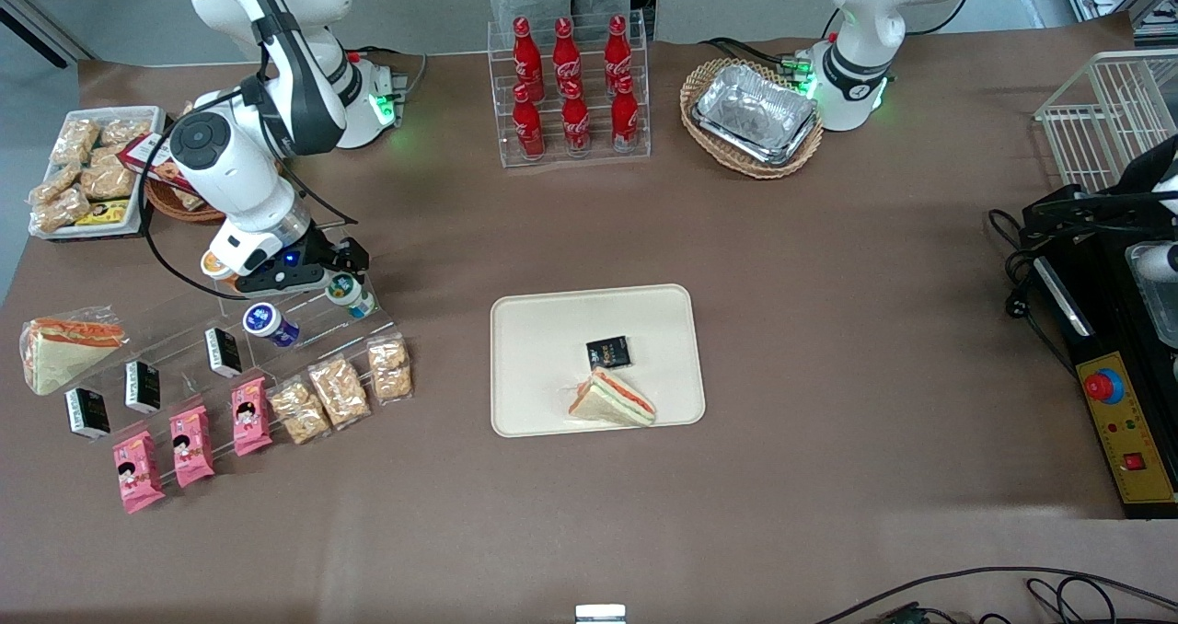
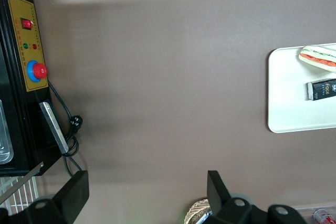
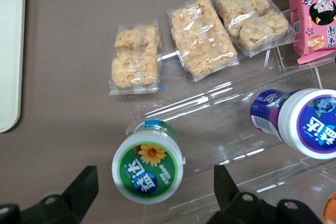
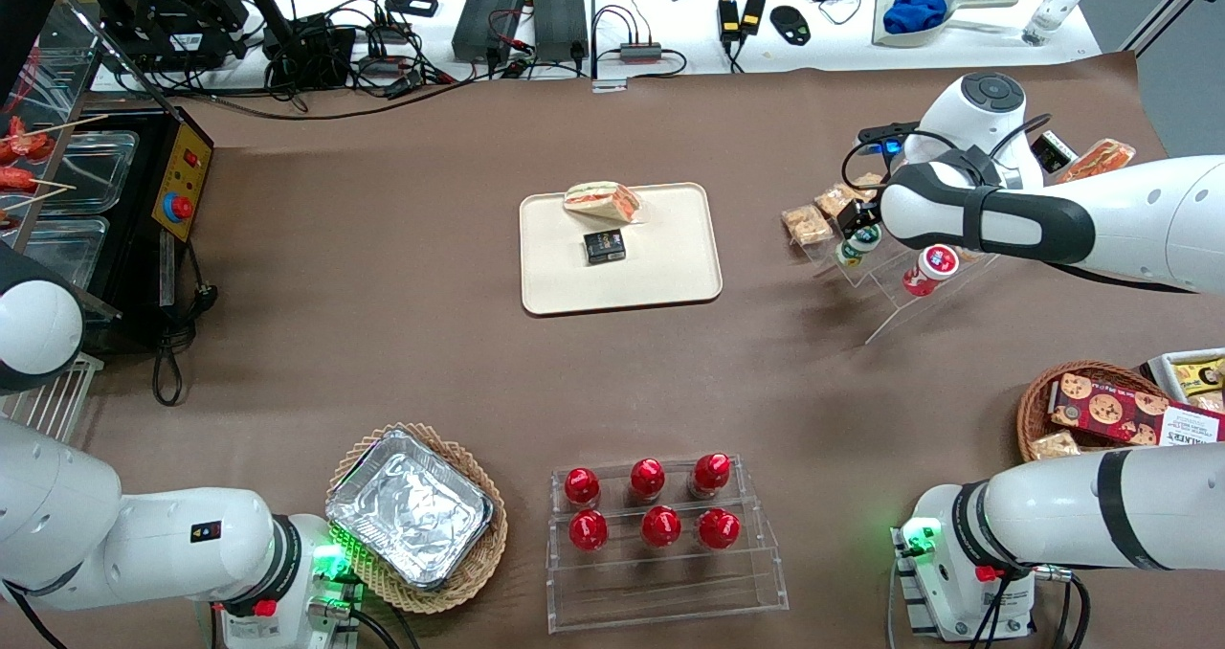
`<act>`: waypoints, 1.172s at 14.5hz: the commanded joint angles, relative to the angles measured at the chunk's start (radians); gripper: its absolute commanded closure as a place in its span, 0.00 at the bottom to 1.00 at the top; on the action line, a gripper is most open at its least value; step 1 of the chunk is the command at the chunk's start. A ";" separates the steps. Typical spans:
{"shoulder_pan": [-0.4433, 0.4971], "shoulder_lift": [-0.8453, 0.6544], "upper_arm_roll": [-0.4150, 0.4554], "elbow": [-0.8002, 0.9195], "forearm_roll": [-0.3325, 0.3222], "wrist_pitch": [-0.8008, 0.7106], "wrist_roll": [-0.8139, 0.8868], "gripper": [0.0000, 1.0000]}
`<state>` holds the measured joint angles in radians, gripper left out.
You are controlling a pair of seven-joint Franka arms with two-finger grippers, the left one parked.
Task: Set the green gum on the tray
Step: 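Lower the right gripper and close it on the green gum bottle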
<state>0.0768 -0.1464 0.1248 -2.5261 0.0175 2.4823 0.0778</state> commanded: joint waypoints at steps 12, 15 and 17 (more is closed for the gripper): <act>0.003 0.014 0.042 -0.049 -0.001 0.093 0.031 0.25; 0.001 0.016 0.042 -0.050 -0.001 0.101 0.028 0.51; -0.002 0.013 0.041 -0.051 -0.001 0.098 0.027 0.62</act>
<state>0.0770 -0.1305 0.1656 -2.5630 0.0174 2.5508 0.1009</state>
